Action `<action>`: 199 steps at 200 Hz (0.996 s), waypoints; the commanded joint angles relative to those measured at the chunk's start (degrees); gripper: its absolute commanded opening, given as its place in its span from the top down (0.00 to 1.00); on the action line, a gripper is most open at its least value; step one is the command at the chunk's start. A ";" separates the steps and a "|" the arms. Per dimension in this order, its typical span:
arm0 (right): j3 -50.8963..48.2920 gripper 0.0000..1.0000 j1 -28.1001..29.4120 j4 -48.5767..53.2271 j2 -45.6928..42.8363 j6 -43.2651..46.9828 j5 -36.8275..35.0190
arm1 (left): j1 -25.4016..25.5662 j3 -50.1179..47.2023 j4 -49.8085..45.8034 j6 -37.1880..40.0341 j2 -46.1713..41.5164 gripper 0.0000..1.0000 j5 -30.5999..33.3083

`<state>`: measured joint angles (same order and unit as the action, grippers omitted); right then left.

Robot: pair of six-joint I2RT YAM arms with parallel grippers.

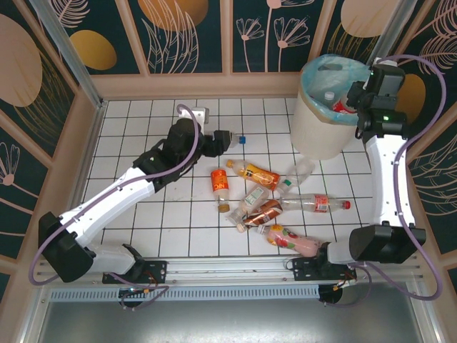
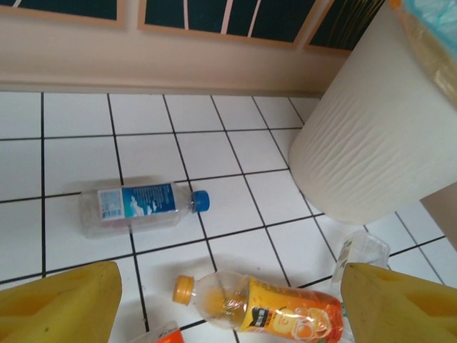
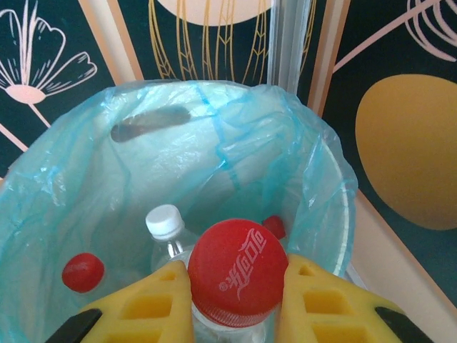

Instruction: Put the plastic bottles in the bin

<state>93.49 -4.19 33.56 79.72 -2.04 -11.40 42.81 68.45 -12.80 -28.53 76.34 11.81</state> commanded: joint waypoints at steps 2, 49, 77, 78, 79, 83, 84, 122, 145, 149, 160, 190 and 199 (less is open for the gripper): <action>-2.70 1.00 0.50 -1.86 1.70 1.96 -2.16 | -0.05 -2.57 3.21 0.00 -1.68 0.19 1.19; -6.69 1.00 1.46 -3.07 5.21 3.10 -2.55 | -0.02 -4.36 3.65 0.82 -1.73 0.17 3.39; -7.06 1.00 1.94 -2.25 8.86 4.01 -2.58 | -0.06 -4.33 4.18 1.71 -1.57 0.16 3.89; -7.08 1.00 1.97 -2.17 9.04 4.04 -2.62 | -0.03 -4.31 4.18 1.72 -1.60 0.16 3.90; -7.13 1.00 2.02 -2.14 9.18 4.05 -2.60 | -0.06 -4.30 4.18 1.72 -1.57 0.16 3.91; -7.25 1.00 1.99 -2.04 9.70 4.23 -2.63 | -0.07 -4.22 4.18 1.85 -1.50 0.15 3.90; -7.30 1.00 1.99 -1.98 9.77 4.24 -2.60 | -0.08 -4.21 4.23 1.88 -1.48 0.15 3.86; -8.22 0.99 2.05 -1.44 13.52 4.03 -1.30 | -0.05 -4.02 4.54 2.08 -0.93 0.15 3.49; -7.38 0.93 2.02 -0.21 15.34 3.59 -0.19 | -0.09 -3.95 4.45 2.17 -0.88 0.15 3.47; -6.84 0.90 2.07 0.25 15.63 3.42 -0.08 | -0.08 -3.93 4.38 2.17 -0.92 0.15 3.48; -5.38 0.80 2.25 1.24 15.97 2.98 -0.04 | -0.01 -3.78 4.22 2.17 -1.14 0.15 3.55; -0.86 0.46 3.46 2.14 14.15 1.89 0.31 | -0.07 -3.50 4.10 2.26 -1.74 0.14 4.46; 0.35 0.40 3.77 2.19 12.96 1.47 0.29 | -0.04 -3.28 3.88 2.39 -1.83 0.13 4.81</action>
<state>90.94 -1.63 27.92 93.41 1.43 -12.21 42.81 64.47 -10.04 -27.18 75.88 14.66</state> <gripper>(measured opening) 0.533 0.862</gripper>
